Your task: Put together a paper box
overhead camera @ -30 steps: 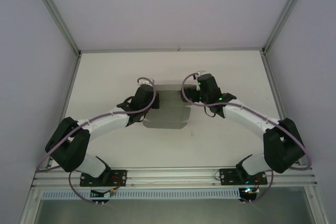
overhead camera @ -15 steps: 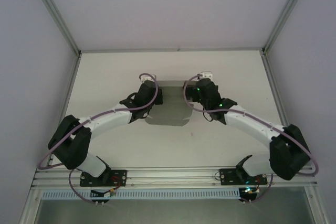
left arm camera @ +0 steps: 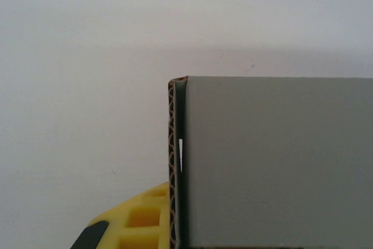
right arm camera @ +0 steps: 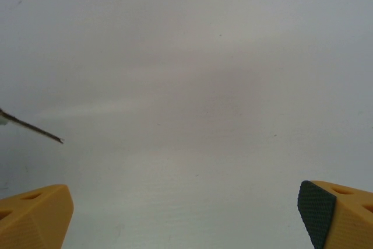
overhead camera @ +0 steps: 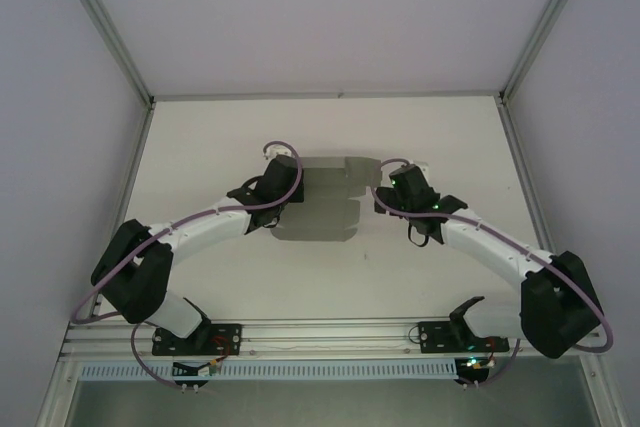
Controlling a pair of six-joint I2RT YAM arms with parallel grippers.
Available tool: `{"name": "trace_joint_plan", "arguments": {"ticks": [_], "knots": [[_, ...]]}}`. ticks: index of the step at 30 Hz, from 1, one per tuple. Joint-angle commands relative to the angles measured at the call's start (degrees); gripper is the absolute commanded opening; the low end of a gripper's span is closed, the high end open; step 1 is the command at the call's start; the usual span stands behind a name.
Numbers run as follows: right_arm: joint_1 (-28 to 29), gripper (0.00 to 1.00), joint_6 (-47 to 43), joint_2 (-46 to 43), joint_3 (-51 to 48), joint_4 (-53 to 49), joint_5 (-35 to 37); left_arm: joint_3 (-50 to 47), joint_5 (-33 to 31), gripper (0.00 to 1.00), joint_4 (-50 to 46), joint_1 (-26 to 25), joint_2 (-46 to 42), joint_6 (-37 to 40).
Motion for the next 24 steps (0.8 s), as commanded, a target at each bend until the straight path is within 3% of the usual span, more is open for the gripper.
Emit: {"name": "trace_joint_plan", "arguments": {"ticks": [1,19,24], "knots": [[-0.6,1.00,0.7,2.2,0.6,4.3,-4.0,1.1,0.5,0.00,-0.5,0.5,-2.5,0.9],[0.1,1.00,-6.5,13.4,10.3,11.0,-17.9,1.2,5.2,0.00,0.6,0.3,-0.3,-0.6],[3.9,1.00,-6.4,18.2,12.9,13.2,-12.3,3.5,4.8,0.00,-1.2,0.4,1.9,-2.6]]}}
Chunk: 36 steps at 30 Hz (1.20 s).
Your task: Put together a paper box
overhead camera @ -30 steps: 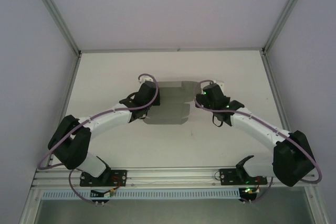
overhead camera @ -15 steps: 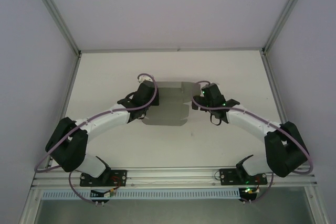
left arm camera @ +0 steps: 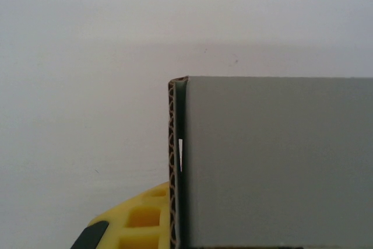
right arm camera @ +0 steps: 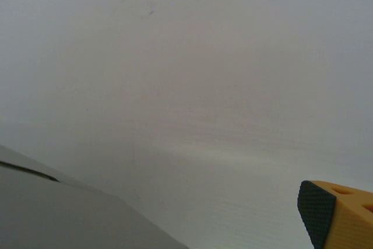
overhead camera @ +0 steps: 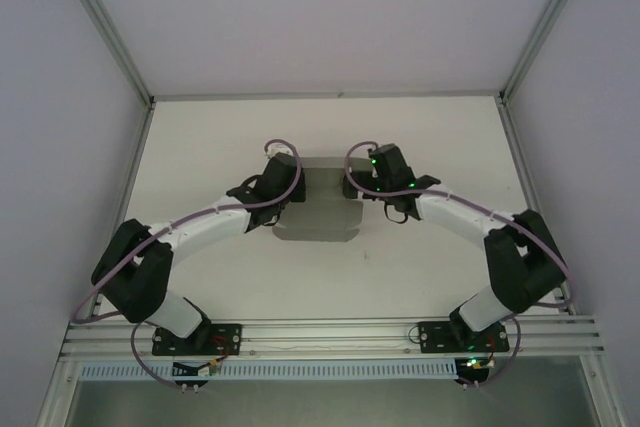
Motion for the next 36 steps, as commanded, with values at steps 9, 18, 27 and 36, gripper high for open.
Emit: {"name": "trace_joint_plan", "arguments": {"ticks": [9,18,27,36], "knots": [[2.7,1.00,3.5,-4.3,-1.4,-0.2,12.8,1.9,-1.3,0.00,-1.8,0.5,0.1,-1.0],[-7.2,1.00,-2.9,-25.1,-11.3,-7.8,-9.7,0.6,0.7,0.00,-1.9,2.7,-2.3,2.1],[-23.2,0.95,-10.9,-20.1,-9.5,-6.7,-30.1,-1.2,2.8,0.00,-1.4,3.1,-4.7,4.6],[-19.6,0.86,-19.8,-10.5,-3.8,-6.6,-43.1,-1.2,1.9,0.00,-1.8,3.2,-4.5,4.7]]}}
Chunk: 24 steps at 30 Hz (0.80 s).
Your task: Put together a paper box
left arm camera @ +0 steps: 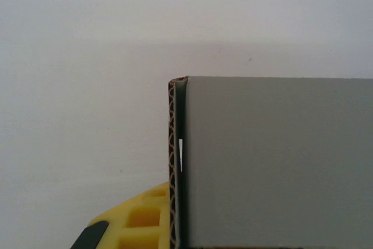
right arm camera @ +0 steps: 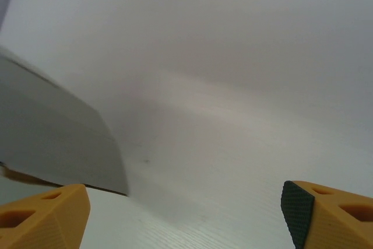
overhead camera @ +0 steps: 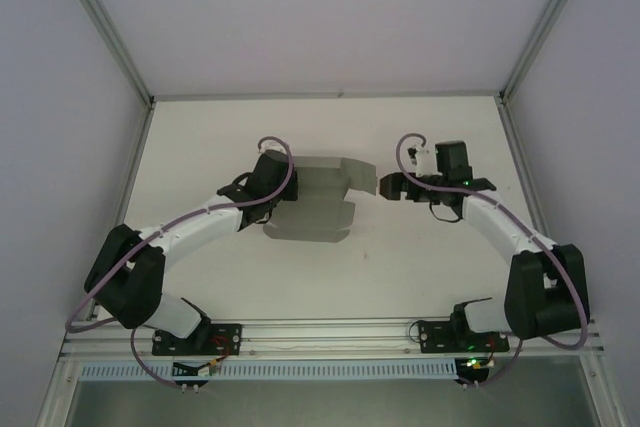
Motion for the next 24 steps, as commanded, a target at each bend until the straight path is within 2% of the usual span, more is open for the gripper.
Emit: {"name": "trace_joint_plan", "arguments": {"ticks": [1,8,14,20,24], "knots": [[3.0,0.85,-6.3,1.4,2.4,-0.5,-8.5,-0.2,-0.2,0.00,0.2,0.4,-1.3,0.7],[7.3,0.73,-6.6,6.4,6.1,-0.3,-8.7,0.2,1.6,0.00,1.0,0.4,-0.6,1.2],[10.5,0.67,-5.9,9.1,7.4,6.3,-8.5,0.3,3.2,0.00,1.3,0.3,0.8,0.4],[14.0,0.58,-6.0,12.6,9.9,8.8,-4.9,0.4,5.4,0.00,1.7,0.3,1.7,-0.1],[15.6,0.56,-5.8,14.8,11.9,9.4,-2.9,0.5,5.7,0.00,1.8,0.2,1.9,-0.5]]}}
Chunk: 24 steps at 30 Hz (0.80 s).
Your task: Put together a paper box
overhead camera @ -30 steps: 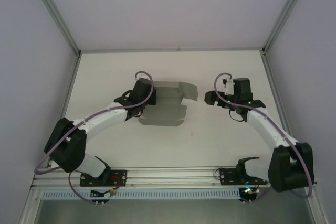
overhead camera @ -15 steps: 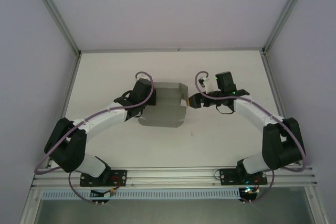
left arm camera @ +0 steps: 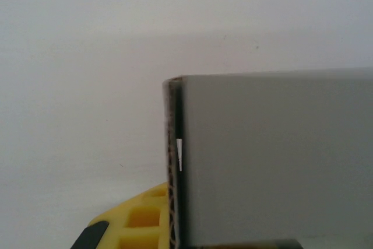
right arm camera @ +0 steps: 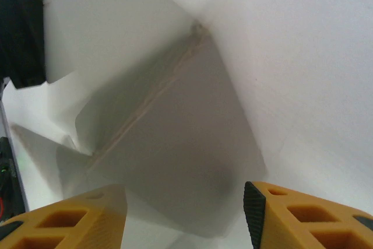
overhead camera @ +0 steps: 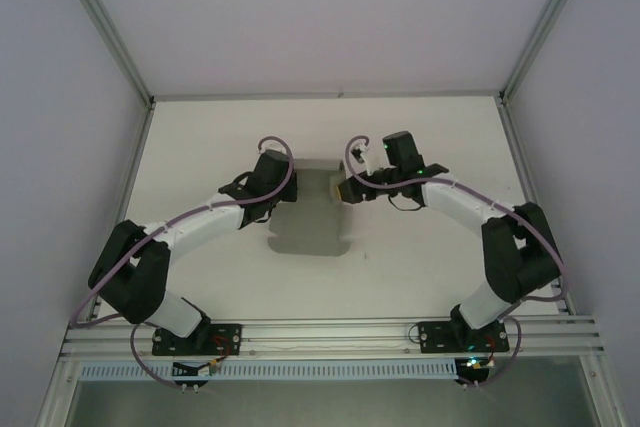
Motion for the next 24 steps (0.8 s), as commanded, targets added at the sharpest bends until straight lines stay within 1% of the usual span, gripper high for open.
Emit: {"name": "trace_joint_plan", "arguments": {"ticks": [1,2,6,8,10,13,14,18,19,20,22,24], "knots": [[1.2,0.56,-0.5,1.6,2.7,2.9,2.6,0.6,3.2,0.00,1.9,-0.5,0.2,-0.5],[1.4,0.55,-0.4,1.8,2.9,2.8,3.4,0.4,2.9,0.00,1.9,-0.4,0.1,-0.6],[1.5,0.46,2.3,1.7,3.0,4.3,6.3,0.1,2.9,0.00,2.3,-0.5,-0.1,-1.2],[2.0,0.45,2.5,1.7,2.9,4.5,7.1,0.2,2.9,0.00,2.4,-0.5,-0.1,-1.6],[3.3,0.44,2.7,1.7,2.7,4.8,12.1,0.2,2.7,0.00,2.5,-0.5,-0.2,-2.0],[6.1,0.44,4.8,2.8,2.9,6.3,23.7,0.6,4.5,0.00,2.8,-0.4,-0.1,-2.6],[7.2,0.42,6.0,3.4,2.9,7.6,28.8,0.8,4.7,0.00,2.8,-0.5,-0.1,-2.9],[11.1,0.18,11.0,5.9,3.2,12.5,48.1,2.7,2.4,0.00,0.4,-0.9,1.4,-4.0],[11.8,0.13,11.3,6.5,3.1,13.7,51.6,3.2,2.2,0.00,-0.3,-1.1,1.8,-4.4],[12.6,0.09,11.9,7.2,3.3,14.6,55.9,3.5,2.0,0.00,-0.7,-1.3,2.2,-4.9],[13.5,0.04,13.8,8.7,4.4,14.0,62.6,4.1,1.7,0.00,-1.2,-1.6,2.9,-6.0],[14.0,0.00,17.5,10.3,6.4,10.7,69.2,5.1,0.9,0.00,-2.3,-1.8,3.7,-7.9]]}}
